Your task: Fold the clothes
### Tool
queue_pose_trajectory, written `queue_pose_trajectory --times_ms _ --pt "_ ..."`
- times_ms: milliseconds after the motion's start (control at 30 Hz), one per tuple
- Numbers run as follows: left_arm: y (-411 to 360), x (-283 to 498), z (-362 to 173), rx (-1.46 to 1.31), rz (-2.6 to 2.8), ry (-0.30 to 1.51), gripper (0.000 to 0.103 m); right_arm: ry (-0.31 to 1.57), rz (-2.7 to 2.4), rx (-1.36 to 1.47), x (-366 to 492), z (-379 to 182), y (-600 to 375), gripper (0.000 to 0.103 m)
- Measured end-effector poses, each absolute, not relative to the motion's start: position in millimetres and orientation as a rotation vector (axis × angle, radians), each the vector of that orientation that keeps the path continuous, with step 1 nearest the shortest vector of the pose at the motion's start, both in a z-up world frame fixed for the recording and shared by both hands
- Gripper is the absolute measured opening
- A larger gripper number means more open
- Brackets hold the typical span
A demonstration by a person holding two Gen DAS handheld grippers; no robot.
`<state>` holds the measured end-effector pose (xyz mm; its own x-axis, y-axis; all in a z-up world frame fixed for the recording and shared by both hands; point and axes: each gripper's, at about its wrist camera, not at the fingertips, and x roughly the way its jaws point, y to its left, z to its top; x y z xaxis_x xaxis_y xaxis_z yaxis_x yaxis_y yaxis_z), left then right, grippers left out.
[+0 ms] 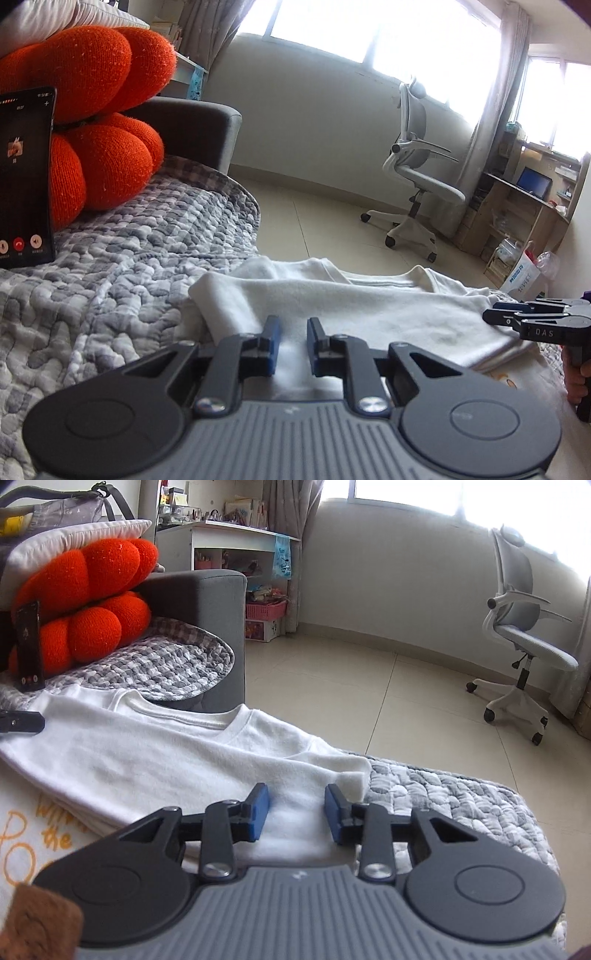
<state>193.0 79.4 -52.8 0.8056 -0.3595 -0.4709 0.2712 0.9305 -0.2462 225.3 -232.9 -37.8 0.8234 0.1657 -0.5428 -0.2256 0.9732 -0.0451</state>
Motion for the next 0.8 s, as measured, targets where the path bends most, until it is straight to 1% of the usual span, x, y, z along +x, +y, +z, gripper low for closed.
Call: queue_pose_trajectory --times_ms 267,333,400,533,600,733,800 --pt "82 192 -51 -0.198 -0.339 0.539 0.017 0.565 0.218 -0.085 224 -36 -234 0.039" --pt "82 190 -47 -0.205 -0.326 0.546 0.017 0.564 0.213 -0.059 220 -33 -234 0.044" --pt "80 185 -40 -0.205 -0.311 0.548 0.02 0.57 0.22 -0.04 214 -29 -232 0.052" --pt "77 168 -22 -0.193 -0.314 0.55 0.027 0.595 0.229 -0.065 189 -18 -226 0.053" --pt "75 158 -15 -0.2 -0.321 0.569 0.029 0.608 0.22 -0.083 172 -10 -226 0.056" --pt "74 143 -2 -0.261 -0.323 0.668 0.032 0.649 0.202 -0.036 140 13 -233 0.056" --pt "74 134 5 -0.287 -0.327 0.705 0.038 0.672 0.193 0.0 126 26 -237 0.058"
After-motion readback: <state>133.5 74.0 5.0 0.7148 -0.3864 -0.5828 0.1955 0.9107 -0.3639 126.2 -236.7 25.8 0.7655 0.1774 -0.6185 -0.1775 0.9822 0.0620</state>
